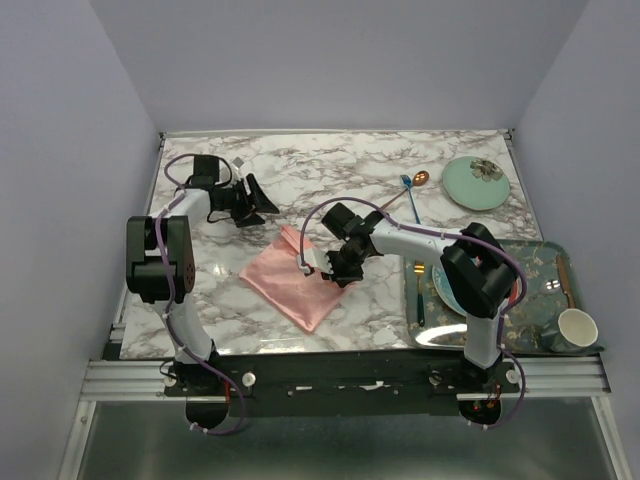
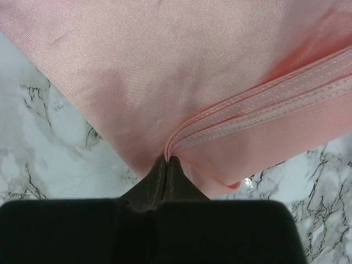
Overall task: Fold the napkin into a case and place the utensils inside
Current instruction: Fold the lower triangle-folded napkin at the center of the board.
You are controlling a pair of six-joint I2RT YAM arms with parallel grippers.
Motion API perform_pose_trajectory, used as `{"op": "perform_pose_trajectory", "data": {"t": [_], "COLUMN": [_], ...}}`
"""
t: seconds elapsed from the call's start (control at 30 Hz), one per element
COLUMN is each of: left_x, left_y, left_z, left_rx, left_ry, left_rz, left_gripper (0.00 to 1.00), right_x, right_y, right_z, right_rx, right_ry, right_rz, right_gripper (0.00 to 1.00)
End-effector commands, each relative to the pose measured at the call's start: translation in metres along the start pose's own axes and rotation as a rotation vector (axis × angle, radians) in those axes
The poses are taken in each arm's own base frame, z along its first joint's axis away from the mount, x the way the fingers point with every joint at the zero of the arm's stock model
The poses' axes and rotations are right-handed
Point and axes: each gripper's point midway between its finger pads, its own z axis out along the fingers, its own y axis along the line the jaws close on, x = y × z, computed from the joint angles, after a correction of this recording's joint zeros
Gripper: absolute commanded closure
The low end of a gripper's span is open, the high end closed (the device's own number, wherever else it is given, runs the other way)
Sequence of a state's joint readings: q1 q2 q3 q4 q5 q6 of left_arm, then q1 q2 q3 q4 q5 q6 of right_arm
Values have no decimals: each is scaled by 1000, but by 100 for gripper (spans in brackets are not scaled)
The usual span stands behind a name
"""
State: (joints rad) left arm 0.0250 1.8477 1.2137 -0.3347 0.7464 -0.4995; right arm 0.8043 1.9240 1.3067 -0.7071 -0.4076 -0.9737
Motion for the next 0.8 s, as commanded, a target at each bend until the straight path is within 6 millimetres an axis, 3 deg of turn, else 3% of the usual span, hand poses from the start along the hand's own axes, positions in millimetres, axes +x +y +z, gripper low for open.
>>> {"op": "perform_pose_trajectory", "data": {"t": [0.0,0.2,0.33,0.77], "left_x": [9,26,34,53], "left_y": [0,10,6,9], "left_z": [27,38,40,29], "left_rx": [-42,-105,-100,-114], "left_ry": [57,107,129,173], "left_rz": [10,-13,-12,-31], "left_gripper": [28,32,38,87], "right_x": [14,10,6,-22], "right_y": [-2,-4,-6,-5], "right_z": [6,1,-3,-37], "right_rx": [15,28,38,58], "right_ry": [53,46,40,-31], "right_rz": [-41,-49,-56,-69], "right_gripper": [99,99,99,99]}}
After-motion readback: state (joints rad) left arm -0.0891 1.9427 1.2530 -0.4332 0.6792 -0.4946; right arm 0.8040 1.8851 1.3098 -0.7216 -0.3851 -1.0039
